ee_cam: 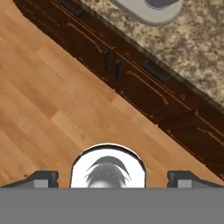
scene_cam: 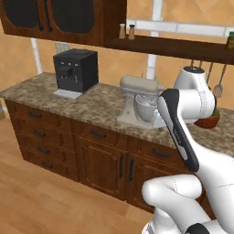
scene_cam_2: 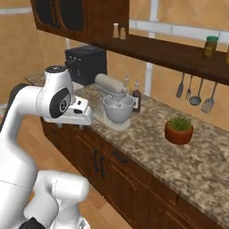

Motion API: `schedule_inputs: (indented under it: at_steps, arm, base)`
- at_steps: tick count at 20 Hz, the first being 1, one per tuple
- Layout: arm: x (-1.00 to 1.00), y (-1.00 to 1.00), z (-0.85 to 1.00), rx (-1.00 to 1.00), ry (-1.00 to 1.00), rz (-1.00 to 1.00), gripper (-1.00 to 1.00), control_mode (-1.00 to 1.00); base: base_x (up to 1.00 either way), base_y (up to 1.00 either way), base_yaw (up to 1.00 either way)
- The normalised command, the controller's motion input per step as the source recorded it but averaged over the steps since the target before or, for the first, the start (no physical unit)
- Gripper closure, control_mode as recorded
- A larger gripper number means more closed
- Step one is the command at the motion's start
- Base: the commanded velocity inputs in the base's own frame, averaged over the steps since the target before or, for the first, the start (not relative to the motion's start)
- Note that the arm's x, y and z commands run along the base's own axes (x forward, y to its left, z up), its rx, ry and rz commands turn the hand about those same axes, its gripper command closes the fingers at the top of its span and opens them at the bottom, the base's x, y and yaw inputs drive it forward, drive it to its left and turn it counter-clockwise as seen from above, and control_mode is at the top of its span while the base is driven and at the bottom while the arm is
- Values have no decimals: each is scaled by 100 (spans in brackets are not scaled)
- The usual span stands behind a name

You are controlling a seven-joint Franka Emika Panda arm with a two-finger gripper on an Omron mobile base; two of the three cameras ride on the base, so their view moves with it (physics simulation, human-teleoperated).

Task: Navigate to the coffee machine.

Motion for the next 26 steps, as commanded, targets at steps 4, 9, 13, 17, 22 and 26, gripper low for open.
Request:
schedule_inputs:
  at_steps: [4, 9, 13, 17, 22, 26]
  arm:
    - [0, 0, 0, 0, 0, 0, -100, 100]
    - [0, 0, 0, 0, 0, 0, -100, 100]
    - [0, 0, 0, 0, 0, 0, -100, 100]
    - [0, 0, 0, 0, 0, 0, -100, 100]
    - [0, 0, 0, 0, 0, 0, -100, 100]
    - [0, 0, 0, 0, 0, 0, -100, 100]
  base:
    - [2, 92, 30]
    - [37, 100, 7]
    - [57, 100, -16]
    - [56, 90, -40]
    - [46, 88, -50]
    - [52, 93, -50]
